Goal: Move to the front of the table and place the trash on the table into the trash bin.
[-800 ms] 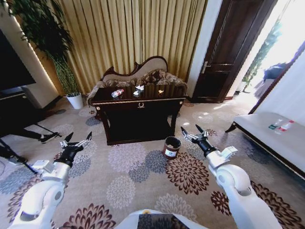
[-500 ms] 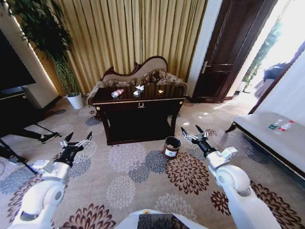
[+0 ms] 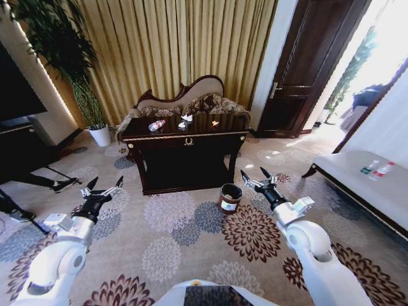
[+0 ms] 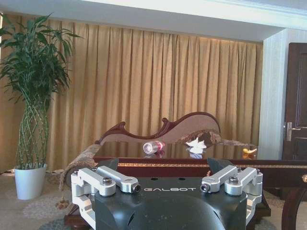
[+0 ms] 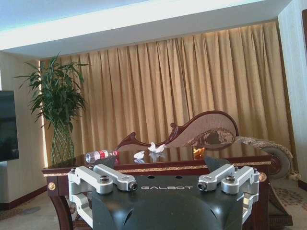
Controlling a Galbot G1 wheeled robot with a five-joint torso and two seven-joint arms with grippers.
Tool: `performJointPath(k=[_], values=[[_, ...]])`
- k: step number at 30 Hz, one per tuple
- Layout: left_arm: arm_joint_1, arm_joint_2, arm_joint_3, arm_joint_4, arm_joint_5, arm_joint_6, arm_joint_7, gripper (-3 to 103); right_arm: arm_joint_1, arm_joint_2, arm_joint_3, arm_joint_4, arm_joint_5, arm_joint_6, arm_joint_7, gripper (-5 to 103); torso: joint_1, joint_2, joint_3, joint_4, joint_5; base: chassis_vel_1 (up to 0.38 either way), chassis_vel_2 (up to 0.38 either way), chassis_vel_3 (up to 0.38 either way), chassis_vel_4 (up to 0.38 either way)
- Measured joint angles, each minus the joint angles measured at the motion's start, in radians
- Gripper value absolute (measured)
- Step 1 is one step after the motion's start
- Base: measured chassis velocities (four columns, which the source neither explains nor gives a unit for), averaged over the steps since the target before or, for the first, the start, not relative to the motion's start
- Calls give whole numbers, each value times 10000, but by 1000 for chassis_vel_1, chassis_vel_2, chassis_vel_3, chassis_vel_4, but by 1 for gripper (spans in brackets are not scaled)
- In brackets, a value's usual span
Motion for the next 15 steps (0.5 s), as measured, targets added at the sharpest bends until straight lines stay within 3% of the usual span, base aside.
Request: performJointPath(k=[15], values=[[-18, 31, -4, 14, 3, -1, 7, 100, 23, 41, -151, -8, -58, 23, 0, 100, 1, 0, 0, 0, 1, -92, 84, 93, -85]])
